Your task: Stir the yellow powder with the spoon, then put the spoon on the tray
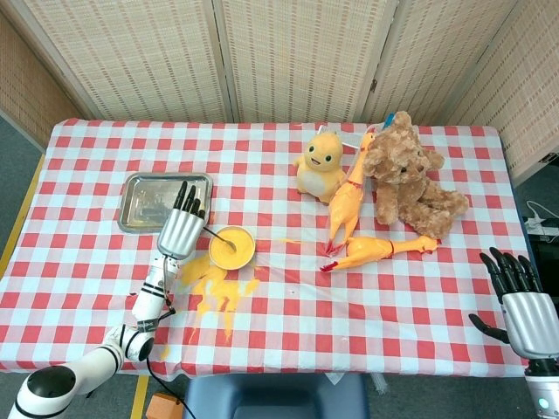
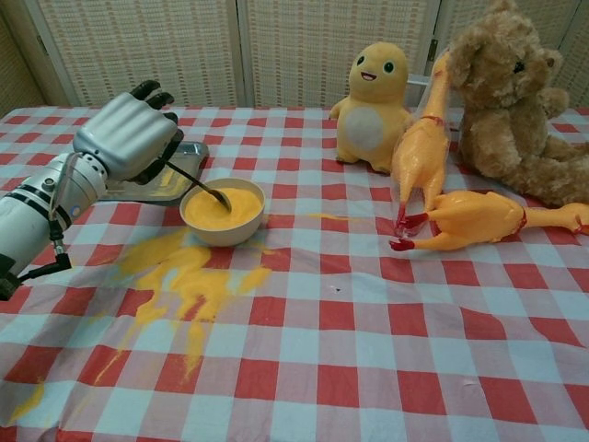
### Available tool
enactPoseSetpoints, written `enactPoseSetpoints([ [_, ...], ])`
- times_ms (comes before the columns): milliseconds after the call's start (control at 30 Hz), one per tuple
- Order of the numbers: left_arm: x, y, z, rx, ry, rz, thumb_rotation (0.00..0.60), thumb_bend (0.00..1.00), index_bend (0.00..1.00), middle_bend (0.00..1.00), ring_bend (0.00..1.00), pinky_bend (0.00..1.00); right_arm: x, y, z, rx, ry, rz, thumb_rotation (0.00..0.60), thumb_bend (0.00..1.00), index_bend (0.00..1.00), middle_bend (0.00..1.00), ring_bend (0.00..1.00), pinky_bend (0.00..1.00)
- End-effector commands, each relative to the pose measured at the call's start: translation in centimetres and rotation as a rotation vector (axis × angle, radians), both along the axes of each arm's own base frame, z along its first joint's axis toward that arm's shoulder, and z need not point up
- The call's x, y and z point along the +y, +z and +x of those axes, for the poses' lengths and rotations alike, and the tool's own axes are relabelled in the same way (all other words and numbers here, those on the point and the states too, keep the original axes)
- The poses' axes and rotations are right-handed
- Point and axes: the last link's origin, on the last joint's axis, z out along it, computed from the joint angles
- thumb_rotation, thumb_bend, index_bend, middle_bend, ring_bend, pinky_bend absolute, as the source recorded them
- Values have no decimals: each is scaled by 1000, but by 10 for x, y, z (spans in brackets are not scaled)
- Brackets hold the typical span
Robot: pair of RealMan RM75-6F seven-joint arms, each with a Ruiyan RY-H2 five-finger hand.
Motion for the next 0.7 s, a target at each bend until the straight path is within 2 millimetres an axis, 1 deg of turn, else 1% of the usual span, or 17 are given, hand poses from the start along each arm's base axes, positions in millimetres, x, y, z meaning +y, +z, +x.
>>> enactPoseSetpoints([
  [33,1,1,4,-14,-14,8,600,822,840,314,81,0,0,1,0,0,-2,-1,600,74,0,0,0,0],
  [400,1,8,8,-36,-33,29,600,821,840,314,81,0,1,0,0,0,0,2,600,74,0,0,0,0],
  [700,10,2,0,1,5,16,600,820,840,313,81,0,-3,0,-2,-1,-12,-2,600,74,0,0,0,0],
])
